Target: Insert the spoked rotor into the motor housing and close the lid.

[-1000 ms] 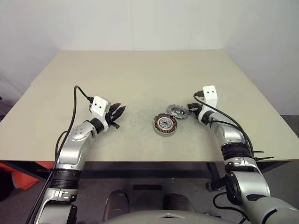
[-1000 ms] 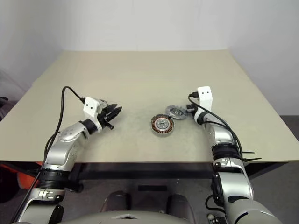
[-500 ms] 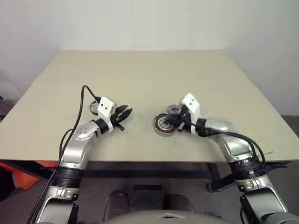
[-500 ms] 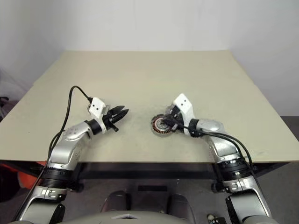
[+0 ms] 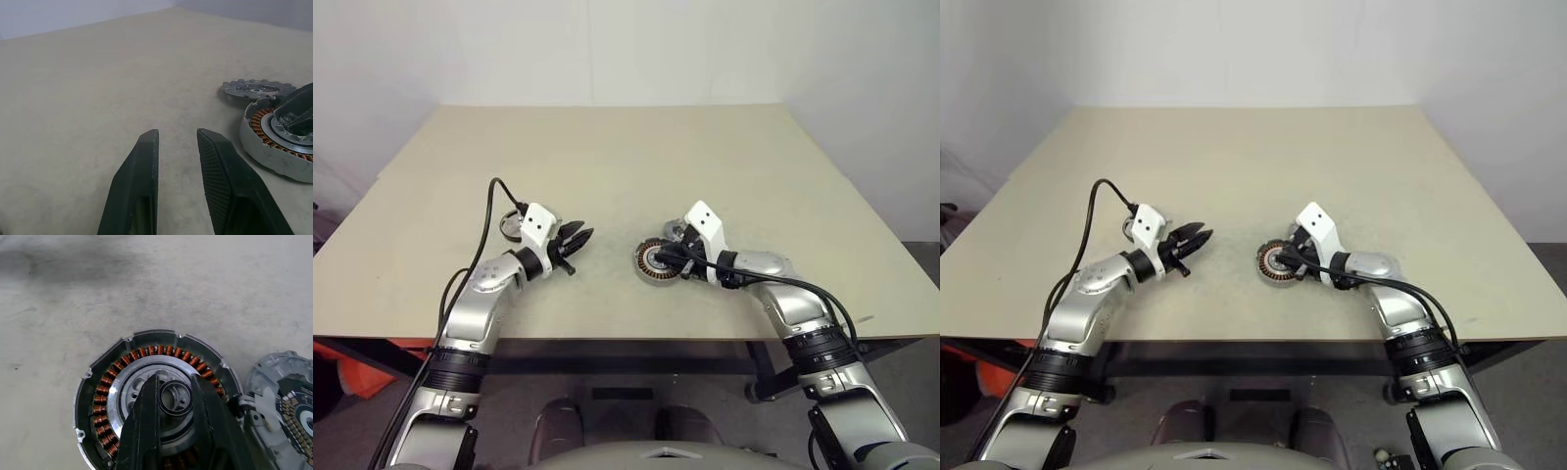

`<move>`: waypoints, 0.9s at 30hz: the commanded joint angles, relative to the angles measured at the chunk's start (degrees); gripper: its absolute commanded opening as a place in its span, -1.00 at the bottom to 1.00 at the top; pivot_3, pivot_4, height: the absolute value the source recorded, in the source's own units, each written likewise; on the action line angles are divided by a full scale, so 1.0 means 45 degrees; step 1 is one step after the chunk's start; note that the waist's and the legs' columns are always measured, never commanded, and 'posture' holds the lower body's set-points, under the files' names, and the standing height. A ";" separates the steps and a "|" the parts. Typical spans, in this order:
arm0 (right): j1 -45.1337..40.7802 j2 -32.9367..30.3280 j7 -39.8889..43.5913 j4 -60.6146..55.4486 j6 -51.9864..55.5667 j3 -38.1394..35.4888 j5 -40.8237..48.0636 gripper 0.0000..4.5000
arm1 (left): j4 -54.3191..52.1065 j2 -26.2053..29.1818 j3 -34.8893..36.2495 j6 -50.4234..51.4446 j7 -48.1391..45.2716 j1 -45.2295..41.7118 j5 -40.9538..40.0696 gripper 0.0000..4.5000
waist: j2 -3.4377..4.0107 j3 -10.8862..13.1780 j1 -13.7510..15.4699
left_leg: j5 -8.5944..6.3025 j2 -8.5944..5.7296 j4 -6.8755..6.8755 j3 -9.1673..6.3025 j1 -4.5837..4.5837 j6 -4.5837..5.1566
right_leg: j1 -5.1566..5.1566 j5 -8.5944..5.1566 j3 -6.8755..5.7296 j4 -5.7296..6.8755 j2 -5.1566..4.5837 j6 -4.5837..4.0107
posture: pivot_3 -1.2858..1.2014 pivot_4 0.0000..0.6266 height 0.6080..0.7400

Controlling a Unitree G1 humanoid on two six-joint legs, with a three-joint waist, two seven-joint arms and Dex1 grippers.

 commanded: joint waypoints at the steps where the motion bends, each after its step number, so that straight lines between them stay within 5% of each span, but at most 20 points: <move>1: -0.0099 0.0066 0.0022 -0.0245 -0.0170 0.0113 -0.0062 -0.68 | -0.0231 0.0123 0.0136 -0.0079 0.0036 -0.0091 0.0032 -0.42 | 0.0000 0.0000 0.0000 | 0.0000 0.0000 0.0000 0.0000 0.0002 0.0000 | 0.0002 0.0000 0.0000 0.0000 0.0000 0.0000 | 0.03 -1.00 1.00; 7: 0.0015 0.0049 0.0133 -0.0437 0.0001 0.0183 -0.0019 -0.68 | -0.0247 0.0148 0.0139 -0.0068 0.0082 -0.0027 0.0069 -0.42 | 0.0000 0.0000 -0.0001 | 0.0000 0.0001 0.0000 0.0000 0.0017 0.0000 | 0.0014 -0.0001 0.0001 0.0001 0.0001 0.0002 | 0.03 -1.00 1.00; 10: 0.0136 -0.0122 0.0172 -0.0593 -0.0105 0.0228 -0.0147 -0.30 | -0.0246 0.0147 0.0133 -0.0057 0.0120 -0.0016 0.0103 -0.42 | 0.0000 0.0000 0.0001 | 0.0000 0.0000 0.0000 0.0000 0.0023 0.0000 | 0.0021 -0.0002 0.0000 0.0001 0.0000 0.0003 | 0.03 -1.00 1.00; 27: -0.0432 0.0225 -0.0196 -0.0852 0.0141 -0.0575 0.0492 -0.30 | -0.0122 0.0145 0.0082 -0.0059 0.0128 0.0027 0.0223 -0.42 | 0.0000 0.0000 -0.0001 | 0.0000 0.0000 0.0000 -0.0001 0.0026 0.0000 | 0.0024 -0.0010 0.0001 0.0001 0.0000 0.0016 | 0.03 -1.00 1.00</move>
